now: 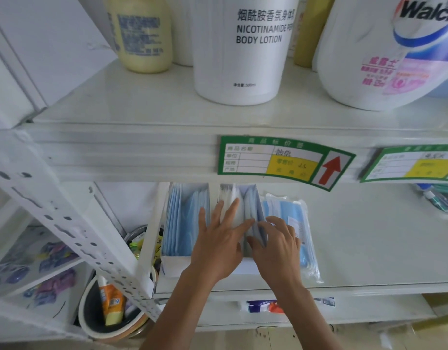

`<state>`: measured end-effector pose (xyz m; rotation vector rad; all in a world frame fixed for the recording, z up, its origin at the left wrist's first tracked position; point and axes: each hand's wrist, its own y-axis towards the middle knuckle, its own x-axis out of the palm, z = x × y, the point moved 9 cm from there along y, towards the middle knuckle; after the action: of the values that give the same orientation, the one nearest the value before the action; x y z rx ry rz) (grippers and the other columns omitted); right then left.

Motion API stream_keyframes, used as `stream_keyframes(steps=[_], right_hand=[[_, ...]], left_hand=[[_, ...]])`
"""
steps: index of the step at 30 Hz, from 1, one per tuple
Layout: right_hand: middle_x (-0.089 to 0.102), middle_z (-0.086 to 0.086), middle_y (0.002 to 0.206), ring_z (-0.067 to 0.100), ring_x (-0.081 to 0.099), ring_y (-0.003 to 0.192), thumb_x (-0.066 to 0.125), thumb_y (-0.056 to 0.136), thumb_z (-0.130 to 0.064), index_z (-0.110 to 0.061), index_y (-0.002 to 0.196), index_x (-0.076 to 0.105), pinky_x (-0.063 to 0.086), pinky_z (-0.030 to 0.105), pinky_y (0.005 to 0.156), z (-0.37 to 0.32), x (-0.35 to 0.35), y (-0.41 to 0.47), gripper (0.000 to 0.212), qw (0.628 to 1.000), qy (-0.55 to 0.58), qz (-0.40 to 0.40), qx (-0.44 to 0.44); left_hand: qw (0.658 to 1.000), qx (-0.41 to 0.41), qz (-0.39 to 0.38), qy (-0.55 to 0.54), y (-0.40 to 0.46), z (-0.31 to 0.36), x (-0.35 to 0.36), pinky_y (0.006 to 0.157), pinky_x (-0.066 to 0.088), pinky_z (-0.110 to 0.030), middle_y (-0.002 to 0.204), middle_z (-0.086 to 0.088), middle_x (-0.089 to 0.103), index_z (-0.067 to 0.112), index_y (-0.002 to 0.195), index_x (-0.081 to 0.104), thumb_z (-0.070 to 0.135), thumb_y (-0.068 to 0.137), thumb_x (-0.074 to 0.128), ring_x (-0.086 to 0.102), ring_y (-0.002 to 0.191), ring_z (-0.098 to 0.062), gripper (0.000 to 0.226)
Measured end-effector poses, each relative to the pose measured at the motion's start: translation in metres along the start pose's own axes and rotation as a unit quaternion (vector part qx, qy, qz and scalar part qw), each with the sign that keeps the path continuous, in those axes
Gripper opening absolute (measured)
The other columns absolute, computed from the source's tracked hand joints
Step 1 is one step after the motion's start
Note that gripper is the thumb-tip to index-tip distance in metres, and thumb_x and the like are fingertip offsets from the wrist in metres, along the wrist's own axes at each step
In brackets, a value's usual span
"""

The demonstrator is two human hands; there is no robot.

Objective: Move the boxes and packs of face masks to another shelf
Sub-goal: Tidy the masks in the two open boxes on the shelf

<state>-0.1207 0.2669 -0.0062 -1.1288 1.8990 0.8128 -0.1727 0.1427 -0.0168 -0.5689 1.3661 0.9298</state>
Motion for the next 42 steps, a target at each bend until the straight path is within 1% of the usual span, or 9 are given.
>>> stream_keyframes(steps=[8,12,16,20,23,26,29,37,42], right_hand=[[0.065,-0.008,0.115,0.017,0.054,0.106,0.064,0.096,-0.024,-0.024,0.099,0.07,0.027,0.025,0.088,0.011,-0.006,0.003,0.008,0.995,0.088,0.032,0.032],[0.067,-0.011,0.108,0.013,0.06,0.102,0.065,0.094,-0.02,-0.03,0.087,0.069,0.043,0.034,0.099,0.018,-0.005,0.01,0.013,0.983,0.171,0.017,0.069],[0.065,-0.013,0.113,0.008,0.06,0.103,0.067,0.091,-0.017,-0.035,0.08,0.069,0.048,0.021,0.082,0.024,-0.001,0.008,0.021,0.955,0.277,0.001,0.105],[0.059,-0.014,0.119,0.007,0.057,0.106,0.07,0.09,-0.019,-0.029,0.081,0.075,0.042,0.018,0.077,0.028,-0.007,0.009,0.014,0.959,0.262,0.031,0.104],[0.061,-0.009,0.115,0.01,0.06,0.103,0.069,0.09,-0.017,-0.023,0.086,0.076,0.047,0.023,0.079,0.03,-0.009,0.013,0.01,0.952,0.286,0.032,0.106],[0.062,-0.008,0.112,0.01,0.06,0.099,0.069,0.09,-0.016,-0.021,0.086,0.076,0.048,0.025,0.079,0.031,-0.014,0.014,0.01,0.952,0.283,0.041,0.105],[0.062,-0.01,0.109,0.007,0.06,0.096,0.069,0.091,-0.017,-0.023,0.086,0.074,0.048,0.024,0.076,0.031,-0.015,0.013,0.01,0.956,0.272,0.047,0.099],[0.059,-0.014,0.106,0.009,0.059,0.094,0.071,0.088,-0.019,-0.027,0.087,0.07,0.041,0.014,0.067,0.024,-0.02,0.015,0.008,0.977,0.2,0.046,0.063],[0.062,-0.013,0.104,0.011,0.058,0.094,0.069,0.089,-0.018,-0.026,0.089,0.07,0.038,0.012,0.066,0.02,-0.02,0.015,0.008,0.978,0.191,0.056,0.056]], left_hand=[[0.999,0.002,0.002,0.033,-0.001,-0.001,0.002,0.119,-0.003,-0.069,0.169,-0.003,0.02,0.043,0.132,0.061,0.041,0.095,0.038,0.011,0.156,-0.037,0.043],[1.0,-0.027,0.005,-0.011,0.001,-0.004,0.002,0.118,-0.011,-0.062,0.17,-0.001,0.018,0.038,0.127,0.061,0.061,0.099,0.01,0.004,0.157,-0.03,0.063],[0.998,-0.062,-0.012,-0.02,0.008,-0.009,0.002,0.12,-0.006,-0.061,0.17,-0.002,0.017,0.03,0.129,0.059,0.067,0.096,0.035,0.006,0.157,-0.028,0.055],[0.994,-0.087,-0.007,-0.069,0.01,-0.006,0.001,0.123,0.001,-0.06,0.167,-0.003,0.019,0.03,0.134,0.05,0.038,0.087,0.067,0.006,0.157,-0.028,0.05],[0.996,-0.068,-0.012,-0.062,0.012,-0.001,0.0,0.121,-0.006,-0.062,0.167,-0.004,0.015,0.038,0.134,0.052,0.033,0.087,0.065,0.003,0.156,-0.031,0.049],[0.997,-0.058,-0.03,-0.036,0.017,0.002,0.0,0.12,-0.011,-0.063,0.169,-0.005,0.014,0.036,0.116,0.069,0.048,0.092,0.052,0.001,0.156,-0.033,0.031],[0.995,-0.087,-0.043,-0.024,0.019,0.0,0.0,0.122,-0.009,-0.057,0.168,-0.006,0.019,0.029,0.103,0.076,0.061,0.09,0.053,0.007,0.156,-0.033,0.042],[0.984,-0.112,0.003,-0.141,0.006,-0.015,-0.007,0.127,0.002,-0.047,0.165,0.0,0.026,0.026,0.117,0.069,0.015,0.091,0.065,0.009,0.156,-0.025,0.028],[0.96,-0.119,0.063,-0.247,-0.002,-0.024,-0.015,0.119,0.032,-0.038,0.16,-0.002,0.035,0.02,0.126,0.061,0.002,0.091,0.059,0.027,0.151,-0.02,0.04]])
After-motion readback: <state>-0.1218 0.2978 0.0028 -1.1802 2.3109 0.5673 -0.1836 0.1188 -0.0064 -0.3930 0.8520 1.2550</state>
